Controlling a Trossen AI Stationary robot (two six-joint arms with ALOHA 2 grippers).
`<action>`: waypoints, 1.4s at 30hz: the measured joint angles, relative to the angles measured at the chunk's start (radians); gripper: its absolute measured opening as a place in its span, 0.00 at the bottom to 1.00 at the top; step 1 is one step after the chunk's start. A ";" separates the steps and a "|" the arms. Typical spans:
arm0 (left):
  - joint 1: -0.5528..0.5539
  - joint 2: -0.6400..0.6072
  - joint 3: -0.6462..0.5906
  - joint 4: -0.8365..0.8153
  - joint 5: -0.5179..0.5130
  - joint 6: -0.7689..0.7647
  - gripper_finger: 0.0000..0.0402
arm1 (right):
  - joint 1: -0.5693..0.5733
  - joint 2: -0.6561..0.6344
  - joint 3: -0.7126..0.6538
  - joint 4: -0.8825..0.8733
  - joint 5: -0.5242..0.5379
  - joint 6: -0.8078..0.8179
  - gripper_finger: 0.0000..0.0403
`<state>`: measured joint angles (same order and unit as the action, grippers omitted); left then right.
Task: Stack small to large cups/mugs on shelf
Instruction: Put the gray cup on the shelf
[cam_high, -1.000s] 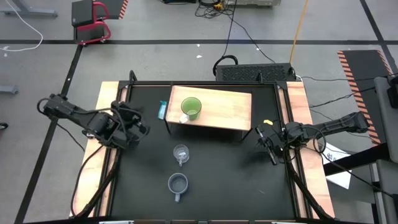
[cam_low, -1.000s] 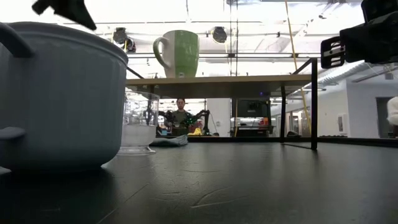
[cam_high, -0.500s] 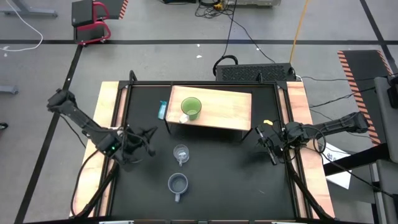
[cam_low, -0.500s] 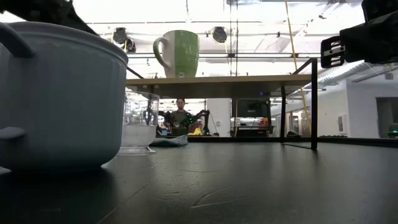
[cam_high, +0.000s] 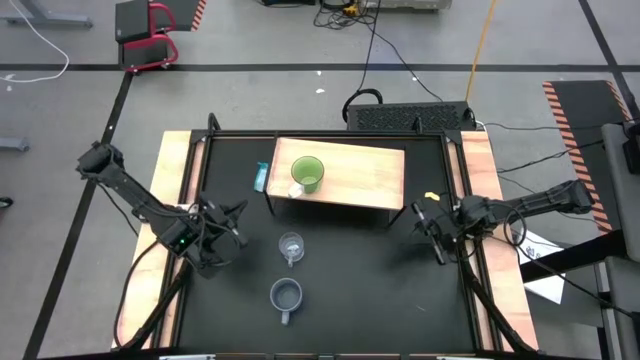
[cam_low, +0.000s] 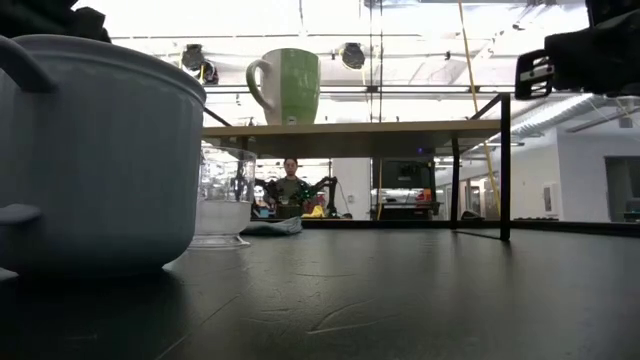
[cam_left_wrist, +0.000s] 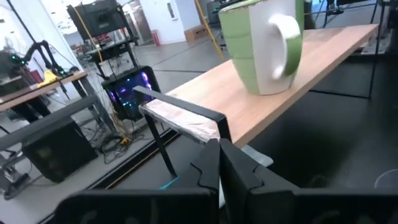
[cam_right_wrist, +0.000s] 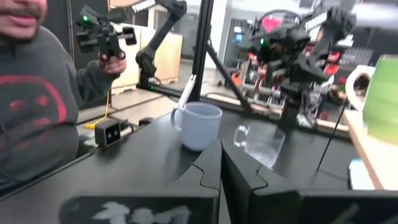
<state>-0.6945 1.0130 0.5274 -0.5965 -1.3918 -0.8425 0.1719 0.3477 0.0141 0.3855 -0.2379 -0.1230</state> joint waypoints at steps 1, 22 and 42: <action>0.000 0.000 0.000 0.009 0.001 0.014 0.02 | 0.000 0.000 0.000 0.012 0.000 -0.006 0.00; 0.000 0.000 0.001 0.084 0.168 0.098 0.02 | 0.000 0.000 0.000 0.149 0.001 -0.005 0.00; 0.000 0.002 0.001 0.208 0.478 0.070 0.02 | 0.000 0.035 0.000 0.121 0.001 0.054 0.00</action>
<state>-0.6945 1.0149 0.5285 -0.3889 -0.9142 -0.7723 0.1719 0.3824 0.0141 0.5067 -0.2371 -0.0686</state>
